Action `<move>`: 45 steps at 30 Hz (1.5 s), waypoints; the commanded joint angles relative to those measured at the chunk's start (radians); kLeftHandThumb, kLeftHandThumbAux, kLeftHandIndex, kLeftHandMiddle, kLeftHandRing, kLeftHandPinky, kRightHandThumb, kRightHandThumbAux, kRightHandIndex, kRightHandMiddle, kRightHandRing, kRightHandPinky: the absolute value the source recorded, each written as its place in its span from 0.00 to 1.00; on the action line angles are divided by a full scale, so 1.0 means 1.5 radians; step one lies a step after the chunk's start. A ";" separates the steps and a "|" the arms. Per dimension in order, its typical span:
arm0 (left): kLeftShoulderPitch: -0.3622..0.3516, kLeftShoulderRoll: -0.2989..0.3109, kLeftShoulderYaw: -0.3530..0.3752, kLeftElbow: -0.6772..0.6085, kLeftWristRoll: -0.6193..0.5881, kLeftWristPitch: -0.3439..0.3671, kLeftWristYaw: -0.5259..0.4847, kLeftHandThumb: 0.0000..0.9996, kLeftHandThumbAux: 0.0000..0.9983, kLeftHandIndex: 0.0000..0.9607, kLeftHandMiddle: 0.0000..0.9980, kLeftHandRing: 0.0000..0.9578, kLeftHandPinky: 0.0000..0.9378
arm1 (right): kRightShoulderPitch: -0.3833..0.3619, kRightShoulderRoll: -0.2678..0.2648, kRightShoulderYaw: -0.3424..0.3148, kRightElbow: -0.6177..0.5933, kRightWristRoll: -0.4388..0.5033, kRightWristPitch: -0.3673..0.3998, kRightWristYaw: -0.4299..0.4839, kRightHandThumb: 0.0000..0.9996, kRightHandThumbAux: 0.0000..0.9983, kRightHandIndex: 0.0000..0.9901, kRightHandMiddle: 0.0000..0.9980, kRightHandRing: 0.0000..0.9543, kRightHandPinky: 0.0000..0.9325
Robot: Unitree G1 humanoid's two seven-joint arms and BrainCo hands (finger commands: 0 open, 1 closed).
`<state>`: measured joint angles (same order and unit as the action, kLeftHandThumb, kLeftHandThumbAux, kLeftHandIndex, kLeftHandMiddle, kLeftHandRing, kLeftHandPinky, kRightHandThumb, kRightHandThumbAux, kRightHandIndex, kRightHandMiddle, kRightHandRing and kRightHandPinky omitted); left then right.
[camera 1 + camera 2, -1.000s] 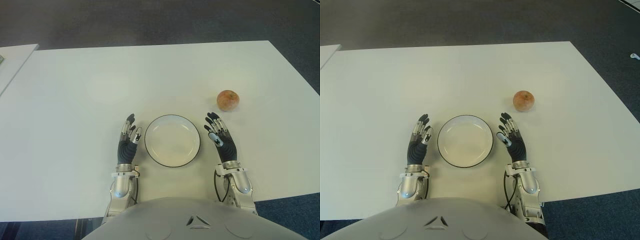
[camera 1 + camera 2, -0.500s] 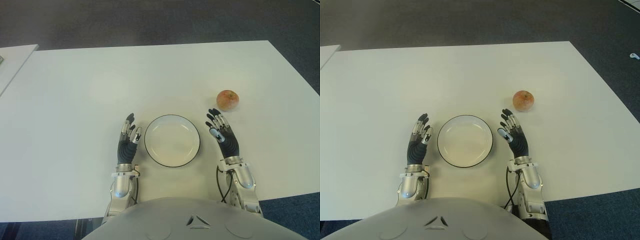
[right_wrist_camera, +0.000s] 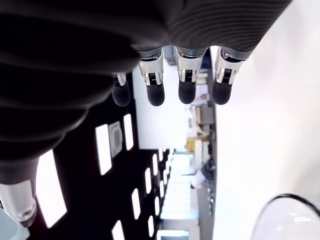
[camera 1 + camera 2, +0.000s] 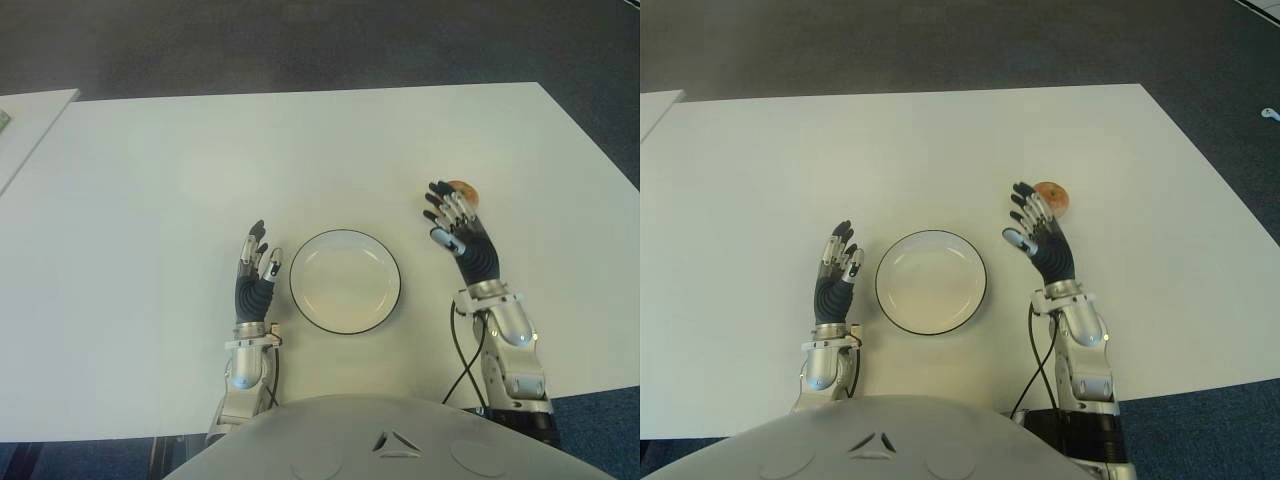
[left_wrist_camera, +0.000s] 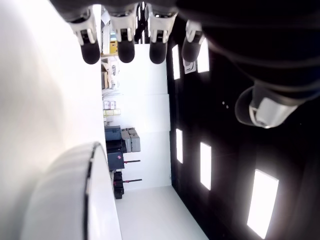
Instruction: Put the apples into the plate.
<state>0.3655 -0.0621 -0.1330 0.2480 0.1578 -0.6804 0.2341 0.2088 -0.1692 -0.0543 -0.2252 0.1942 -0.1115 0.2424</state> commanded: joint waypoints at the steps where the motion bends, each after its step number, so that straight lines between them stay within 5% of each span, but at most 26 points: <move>1: -0.010 -0.018 -0.002 0.073 0.015 -0.009 0.012 0.03 0.41 0.00 0.00 0.00 0.00 | -0.071 -0.017 -0.011 -0.018 -0.002 0.045 -0.007 0.20 0.55 0.01 0.00 0.00 0.00; 5: -0.020 -0.012 -0.004 0.088 0.009 -0.013 0.009 0.03 0.42 0.00 0.00 0.00 0.00 | -0.134 -0.046 -0.028 0.027 -0.046 0.016 -0.016 0.22 0.56 0.03 0.00 0.00 0.00; 11: -0.032 -0.010 -0.003 0.108 0.012 -0.025 0.016 0.02 0.43 0.00 0.00 0.00 0.00 | -0.229 -0.101 -0.023 0.145 -0.171 -0.124 -0.045 0.32 0.55 0.08 0.01 0.00 0.00; 16: -0.031 -0.012 0.000 0.110 0.019 -0.030 0.030 0.03 0.44 0.00 0.00 0.00 0.00 | -0.304 -0.219 0.009 0.238 -0.420 -0.256 -0.162 0.38 0.52 0.08 0.03 0.00 0.00; 21: -0.037 -0.016 0.001 0.116 0.003 -0.037 0.021 0.03 0.42 0.00 0.00 0.00 0.00 | -0.415 -0.320 0.096 0.340 -0.627 -0.238 -0.244 0.38 0.48 0.06 0.03 0.00 0.00; 32: -0.038 -0.012 0.001 0.115 -0.017 -0.038 0.005 0.03 0.37 0.00 0.00 0.00 0.00 | -0.578 -0.377 0.211 0.593 -0.751 -0.242 -0.328 0.36 0.40 0.01 0.00 0.00 0.00; 45: -0.026 0.001 0.004 0.110 -0.029 -0.052 -0.003 0.03 0.39 0.00 0.00 0.00 0.00 | -0.672 -0.362 0.314 0.824 -0.785 -0.242 -0.412 0.31 0.30 0.00 0.00 0.00 0.00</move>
<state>0.2722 -0.0572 -0.1336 0.3199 0.1040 -0.7494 0.2416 -0.7758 -0.7277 0.3771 0.9282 -0.9690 -0.4650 -0.3554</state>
